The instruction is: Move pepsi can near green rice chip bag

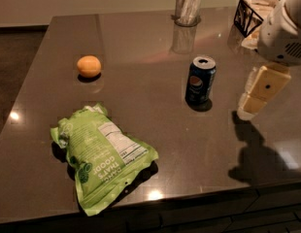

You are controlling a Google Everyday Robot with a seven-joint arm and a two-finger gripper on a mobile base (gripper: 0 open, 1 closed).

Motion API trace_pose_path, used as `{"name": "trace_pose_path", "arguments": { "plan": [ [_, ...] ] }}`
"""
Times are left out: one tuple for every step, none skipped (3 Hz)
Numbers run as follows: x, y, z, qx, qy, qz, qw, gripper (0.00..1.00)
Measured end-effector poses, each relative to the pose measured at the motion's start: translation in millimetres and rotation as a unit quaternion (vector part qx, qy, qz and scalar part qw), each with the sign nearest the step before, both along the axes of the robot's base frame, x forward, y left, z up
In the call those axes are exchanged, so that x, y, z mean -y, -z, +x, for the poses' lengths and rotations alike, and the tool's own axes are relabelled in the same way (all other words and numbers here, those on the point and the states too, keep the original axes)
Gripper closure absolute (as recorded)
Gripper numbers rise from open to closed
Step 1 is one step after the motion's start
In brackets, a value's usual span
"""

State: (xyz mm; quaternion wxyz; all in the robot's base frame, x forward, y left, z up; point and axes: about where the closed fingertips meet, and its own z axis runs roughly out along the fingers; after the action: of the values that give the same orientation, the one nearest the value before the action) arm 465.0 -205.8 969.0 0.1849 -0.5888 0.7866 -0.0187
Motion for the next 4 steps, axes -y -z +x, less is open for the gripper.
{"name": "trace_pose_path", "arguments": {
  "plan": [
    [-6,12,21,0.003,0.012,0.026,0.9996,0.00],
    [-6,23,46,0.013,0.028,0.048,0.9984,0.00],
    [-12,33,72,0.016,0.038,0.072,0.9965,0.00],
    [-27,40,89,0.013,0.038,0.100,0.9942,0.00]
  ]
}}
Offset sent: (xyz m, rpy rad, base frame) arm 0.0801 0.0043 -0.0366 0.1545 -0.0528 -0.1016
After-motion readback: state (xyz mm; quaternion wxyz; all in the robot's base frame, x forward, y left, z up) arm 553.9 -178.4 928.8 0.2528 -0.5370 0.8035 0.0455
